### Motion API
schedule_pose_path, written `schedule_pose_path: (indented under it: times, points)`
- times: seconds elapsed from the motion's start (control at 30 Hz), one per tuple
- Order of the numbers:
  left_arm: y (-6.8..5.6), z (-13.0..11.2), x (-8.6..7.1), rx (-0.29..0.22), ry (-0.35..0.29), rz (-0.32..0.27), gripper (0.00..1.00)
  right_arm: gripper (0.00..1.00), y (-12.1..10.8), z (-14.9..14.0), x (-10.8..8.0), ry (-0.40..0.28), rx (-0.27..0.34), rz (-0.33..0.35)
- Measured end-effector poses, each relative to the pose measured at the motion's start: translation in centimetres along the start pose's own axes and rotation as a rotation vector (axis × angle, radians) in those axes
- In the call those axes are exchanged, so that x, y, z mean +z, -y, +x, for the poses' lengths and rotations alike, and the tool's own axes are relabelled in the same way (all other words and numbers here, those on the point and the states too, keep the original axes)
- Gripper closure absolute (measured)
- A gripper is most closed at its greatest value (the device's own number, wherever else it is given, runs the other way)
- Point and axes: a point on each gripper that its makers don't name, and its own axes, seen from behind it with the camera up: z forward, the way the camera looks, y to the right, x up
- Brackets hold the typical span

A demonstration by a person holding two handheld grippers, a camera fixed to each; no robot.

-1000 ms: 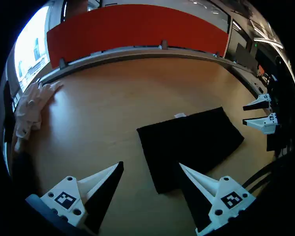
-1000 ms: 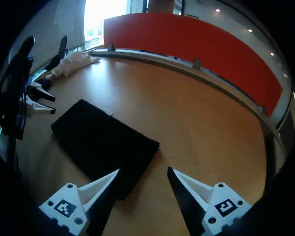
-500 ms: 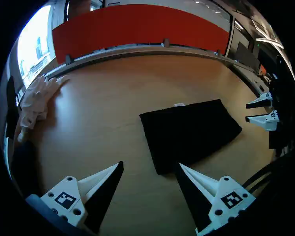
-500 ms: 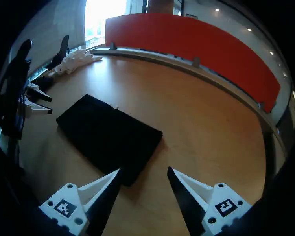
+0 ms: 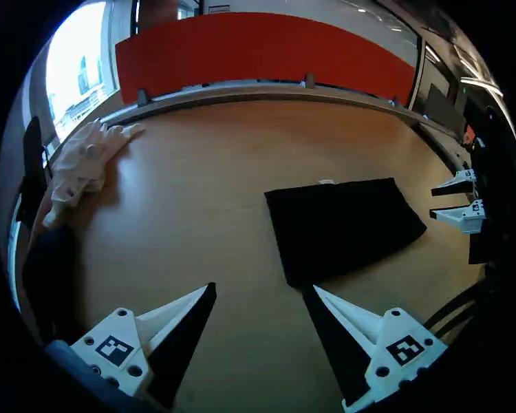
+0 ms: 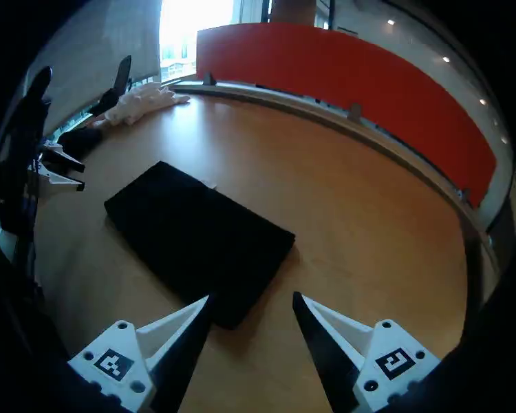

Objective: Fold towel

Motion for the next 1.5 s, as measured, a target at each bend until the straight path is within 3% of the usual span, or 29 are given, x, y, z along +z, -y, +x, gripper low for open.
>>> schedule_pose_path:
  times: [0.47, 0.77, 1.07, 1.33, 1.5]
  points:
    - [2.0, -2.2, -3.2, -0.075, -0.001, 0.065, 0.06, 0.16, 1.0, -0.1, 1.0, 0.011, -0.048, 0.049]
    - [2.9, -3.2, -4.4, -0.099, 0.003, 0.092, 0.06, 0.16, 1.5, -0.3, 1.7, 0.023, -0.076, 0.075]
    - [3.2, -4.1, -5.0, -0.117, 0.011, 0.105, 0.07, 0.16, 1.6, -2.6, 1.9, 0.074, -0.094, 0.096]
    - [3.1, -4.5, -5.2, -0.123, 0.018, 0.105, 0.07, 0.28, 1.9, -4.6, 1.9, 0.115, -0.103, 0.119]
    - [3.0, -4.5, -5.1, -0.122, 0.020, 0.103, 0.06, 0.41, 2.1, -4.8, 1.7, 0.128, -0.102, 0.140]
